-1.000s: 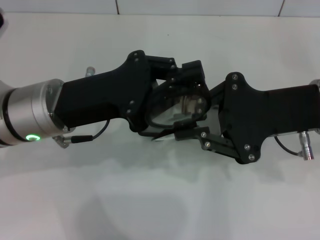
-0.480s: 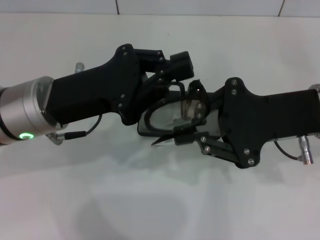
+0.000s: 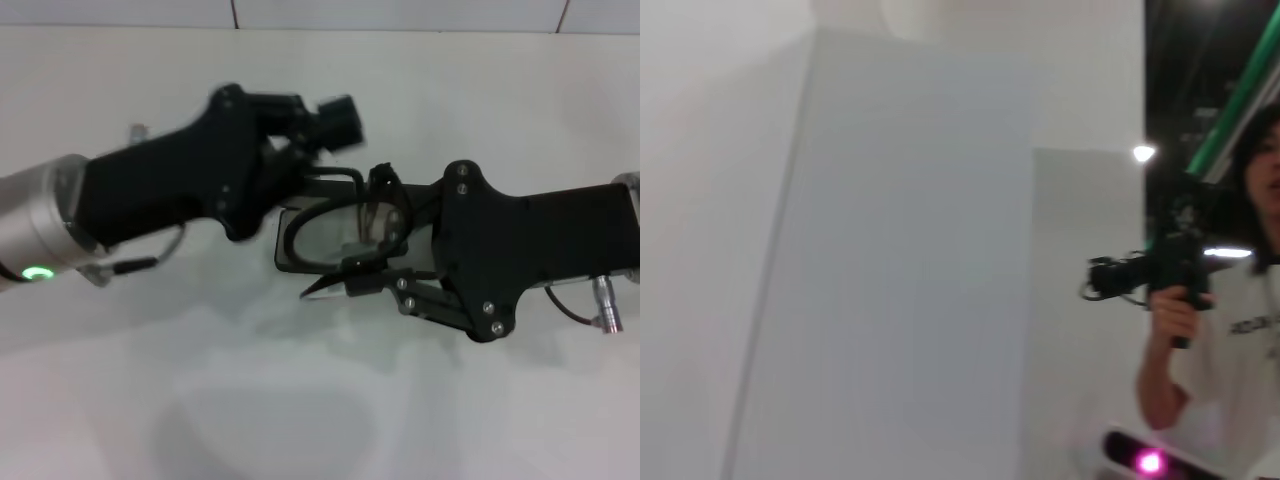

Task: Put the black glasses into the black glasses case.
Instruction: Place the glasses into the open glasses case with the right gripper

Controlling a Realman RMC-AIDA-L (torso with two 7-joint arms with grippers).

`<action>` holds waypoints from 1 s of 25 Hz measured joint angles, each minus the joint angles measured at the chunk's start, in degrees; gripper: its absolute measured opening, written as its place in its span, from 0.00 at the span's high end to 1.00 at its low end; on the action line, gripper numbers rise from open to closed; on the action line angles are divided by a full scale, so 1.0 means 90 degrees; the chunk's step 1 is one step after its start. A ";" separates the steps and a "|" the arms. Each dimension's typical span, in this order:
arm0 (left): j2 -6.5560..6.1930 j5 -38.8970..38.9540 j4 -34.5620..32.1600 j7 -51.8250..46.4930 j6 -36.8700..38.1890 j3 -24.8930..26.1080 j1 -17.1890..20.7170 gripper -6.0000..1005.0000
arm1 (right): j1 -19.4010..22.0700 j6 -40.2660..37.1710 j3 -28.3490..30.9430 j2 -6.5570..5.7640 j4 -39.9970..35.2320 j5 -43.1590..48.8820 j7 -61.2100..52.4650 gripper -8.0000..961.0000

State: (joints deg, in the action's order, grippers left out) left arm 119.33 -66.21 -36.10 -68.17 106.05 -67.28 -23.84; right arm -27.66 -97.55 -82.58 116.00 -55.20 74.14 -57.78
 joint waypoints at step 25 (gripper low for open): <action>-0.0339 -0.0712 -0.0070 0.0429 0.0252 0.2611 0.1334 0.94 | -0.4581 0.0161 -0.0309 0.0015 0.0311 0.6077 -0.7043 0.88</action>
State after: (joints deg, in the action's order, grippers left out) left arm 116.28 -72.62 -36.73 -64.32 108.32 -43.79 -11.84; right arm -68.89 -96.10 -85.36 116.13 -52.40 128.84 -121.17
